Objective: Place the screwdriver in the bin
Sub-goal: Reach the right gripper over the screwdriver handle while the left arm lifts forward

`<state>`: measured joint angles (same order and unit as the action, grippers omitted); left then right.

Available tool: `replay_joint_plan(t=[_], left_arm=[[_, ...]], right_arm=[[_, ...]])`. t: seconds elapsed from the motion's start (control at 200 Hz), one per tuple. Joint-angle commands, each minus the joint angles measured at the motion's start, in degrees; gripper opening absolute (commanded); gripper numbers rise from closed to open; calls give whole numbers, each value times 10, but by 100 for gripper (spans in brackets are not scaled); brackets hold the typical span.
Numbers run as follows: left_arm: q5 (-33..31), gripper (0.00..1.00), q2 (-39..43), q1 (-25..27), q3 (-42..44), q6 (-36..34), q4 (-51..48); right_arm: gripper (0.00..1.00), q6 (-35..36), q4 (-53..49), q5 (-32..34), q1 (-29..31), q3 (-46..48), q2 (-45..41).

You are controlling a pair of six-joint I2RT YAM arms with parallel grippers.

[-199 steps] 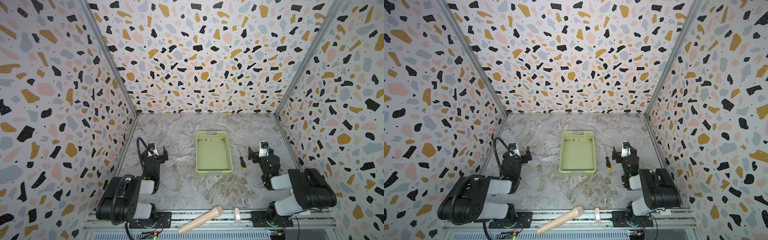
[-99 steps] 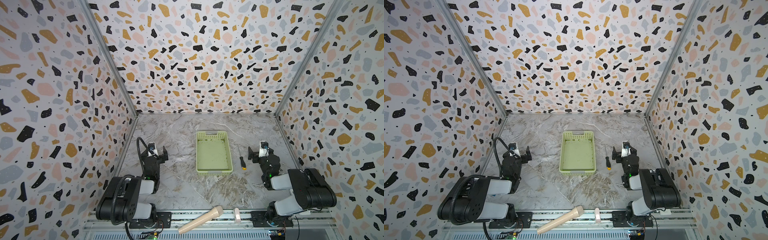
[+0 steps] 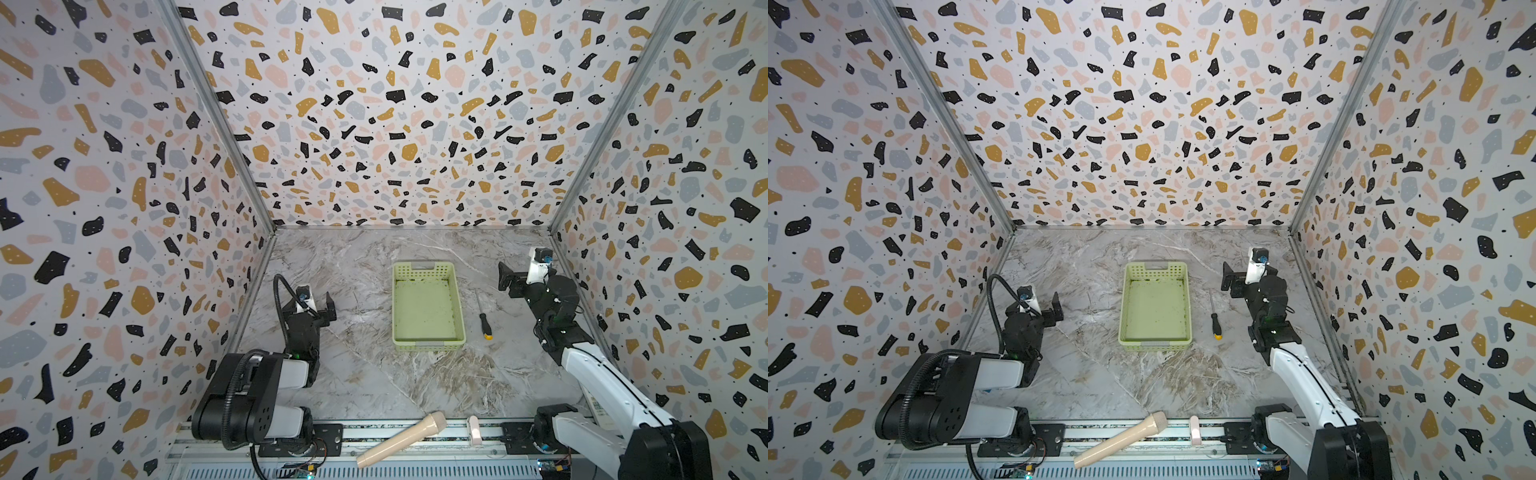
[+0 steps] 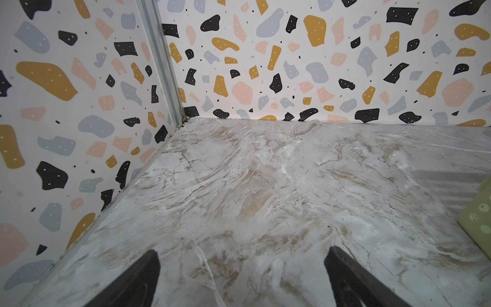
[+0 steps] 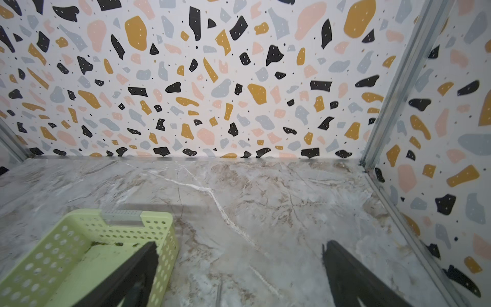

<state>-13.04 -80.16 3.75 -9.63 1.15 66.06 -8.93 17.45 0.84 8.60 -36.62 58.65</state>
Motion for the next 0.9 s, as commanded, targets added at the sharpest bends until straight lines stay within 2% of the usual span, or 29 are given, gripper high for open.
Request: replay_joint_plan(t=[0.0,0.045,0.09,0.185,0.235,0.401,0.486,0.531,0.591,0.671,0.801,0.896], left_arm=[[-8,99,2,-2,2,3,29],[-9,100,3,-2,4,4,32],[-41,99,10,-2,-3,18,30],[-72,100,62,-2,-70,29,-137],[-65,99,86,-2,-102,29,-198],[-43,100,160,-2,-228,164,-400],[-111,100,169,-3,-292,277,-506],[-122,99,170,-6,-321,301,-554],[-52,100,169,-18,-340,297,-555],[-14,100,159,-24,-374,325,-579],[108,100,115,-23,-423,273,-585],[192,100,70,-16,-463,214,-639]], right_arm=[[99,-60,-223,6,6,-39,14],[99,-68,-249,8,6,-44,17],[99,-80,-275,10,6,-49,17],[99,-88,-305,-8,10,-49,11],[99,-89,-312,-8,15,-45,9],[99,-98,-336,-4,30,-36,17],[99,-94,-341,9,51,-31,21],[99,-90,-346,17,64,-31,24],[99,-87,-353,21,78,-31,27],[99,-87,-351,22,86,-24,25],[99,-92,-351,11,86,-12,29],[99,-97,-371,11,89,-15,52]])
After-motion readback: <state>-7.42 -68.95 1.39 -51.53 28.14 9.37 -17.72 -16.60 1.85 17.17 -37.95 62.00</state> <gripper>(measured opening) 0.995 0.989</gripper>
